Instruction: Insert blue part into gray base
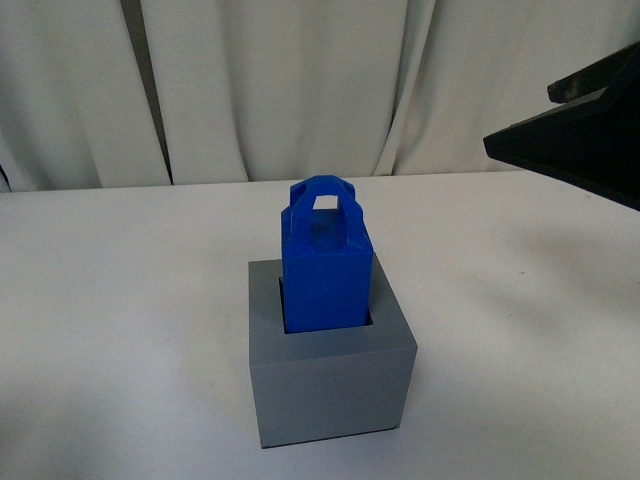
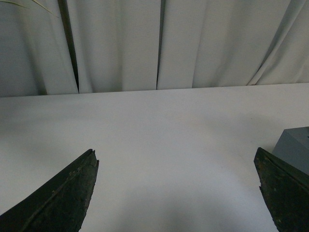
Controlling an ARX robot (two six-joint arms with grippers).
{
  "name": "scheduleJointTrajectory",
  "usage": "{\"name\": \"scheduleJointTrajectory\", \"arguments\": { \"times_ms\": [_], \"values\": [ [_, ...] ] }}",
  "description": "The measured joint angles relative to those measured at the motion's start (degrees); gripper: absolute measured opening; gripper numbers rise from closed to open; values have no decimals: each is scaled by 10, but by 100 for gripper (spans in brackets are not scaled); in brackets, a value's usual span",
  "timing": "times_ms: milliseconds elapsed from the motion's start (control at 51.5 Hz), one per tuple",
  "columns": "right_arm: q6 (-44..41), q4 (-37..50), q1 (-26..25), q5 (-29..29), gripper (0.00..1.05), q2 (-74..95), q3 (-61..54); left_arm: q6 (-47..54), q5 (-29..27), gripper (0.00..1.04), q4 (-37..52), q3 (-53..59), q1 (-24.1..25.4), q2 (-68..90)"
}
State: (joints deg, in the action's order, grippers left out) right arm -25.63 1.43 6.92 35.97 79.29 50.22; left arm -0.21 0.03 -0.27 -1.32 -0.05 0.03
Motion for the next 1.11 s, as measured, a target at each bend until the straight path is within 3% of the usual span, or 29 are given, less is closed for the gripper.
{"name": "scheduleJointTrajectory", "arguments": {
  "times_ms": [175, 233, 311, 369, 408, 758, 874, 933, 1108],
  "values": [
    [13, 2, 2, 0, 97, -1, 0, 0, 0, 99, 0, 0, 0, 0],
    [52, 93, 19, -108, 91, -9, -33, 0, 0, 99, 0, 0, 0, 0],
    [146, 280, 31, -316, 77, -30, -123, 0, 0, 99, 0, 0, 0, 0],
    [192, 368, 25, -414, 66, -52, -178, 0, -1, 99, 0, 0, 0, 0],
    [207, 395, 19, -435, 61, -65, -199, 0, -2, 99, 0, 0, 0, 0],
    [246, 435, -14, -412, 2, -179, -347, 0, 0, 99, 0, 0, 0, 0],
    [247, 431, -29, -400, 2, -228, -388, 0, 0, 99, 0, 0, 0, 0],
    [248, 423, -54, -364, 2, -252, -405, 0, 0, 99, 0, 0, 0, 0],
    [249, 402, -68, -363, 2, -299, -431, 0, 0, 99, 0, 0, 0, 0]
  ]
}}
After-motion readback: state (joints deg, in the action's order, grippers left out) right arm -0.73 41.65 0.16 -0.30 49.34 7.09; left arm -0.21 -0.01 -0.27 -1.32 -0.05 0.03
